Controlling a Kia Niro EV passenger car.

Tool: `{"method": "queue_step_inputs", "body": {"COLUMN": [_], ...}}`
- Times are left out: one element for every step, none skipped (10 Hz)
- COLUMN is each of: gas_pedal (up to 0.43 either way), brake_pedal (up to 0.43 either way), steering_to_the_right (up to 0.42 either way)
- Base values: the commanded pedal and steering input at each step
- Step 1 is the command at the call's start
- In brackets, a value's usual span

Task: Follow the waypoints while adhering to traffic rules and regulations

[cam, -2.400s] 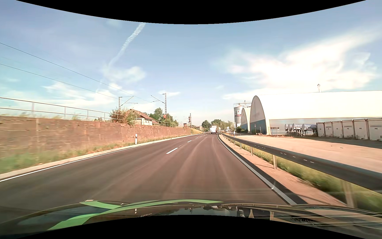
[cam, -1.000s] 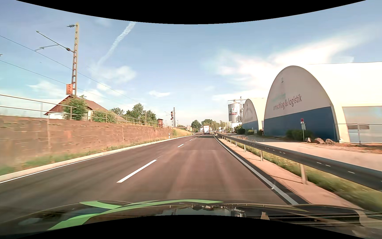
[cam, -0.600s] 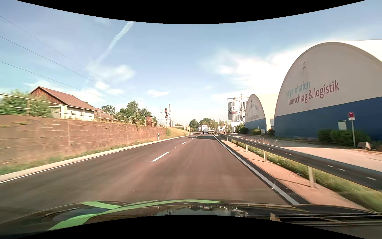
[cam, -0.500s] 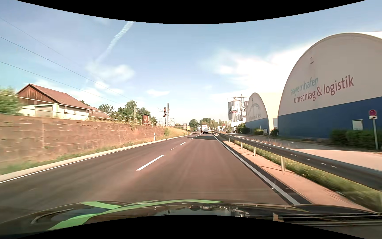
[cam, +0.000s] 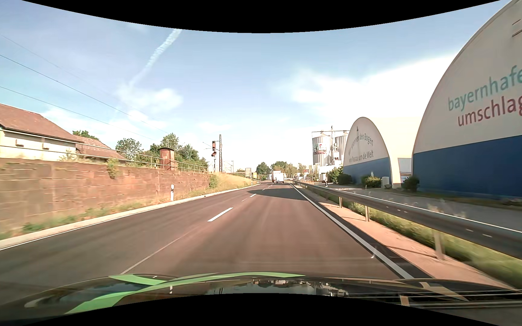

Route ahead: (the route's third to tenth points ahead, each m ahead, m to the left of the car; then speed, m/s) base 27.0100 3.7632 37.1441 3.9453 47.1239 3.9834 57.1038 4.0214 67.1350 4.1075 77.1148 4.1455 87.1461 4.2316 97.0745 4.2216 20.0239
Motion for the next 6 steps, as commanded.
{"method": "queue_step_inputs", "body": {"gas_pedal": [0.059, 0.067, 0.079, 0.079, 0.087, 0.098], "brake_pedal": [0.0, 0.0, 0.0, 0.0, 0.0, 0.0], "steering_to_the_right": [0.003, 0.003, 0.003, 0.003, 0.003, 0.003]}}
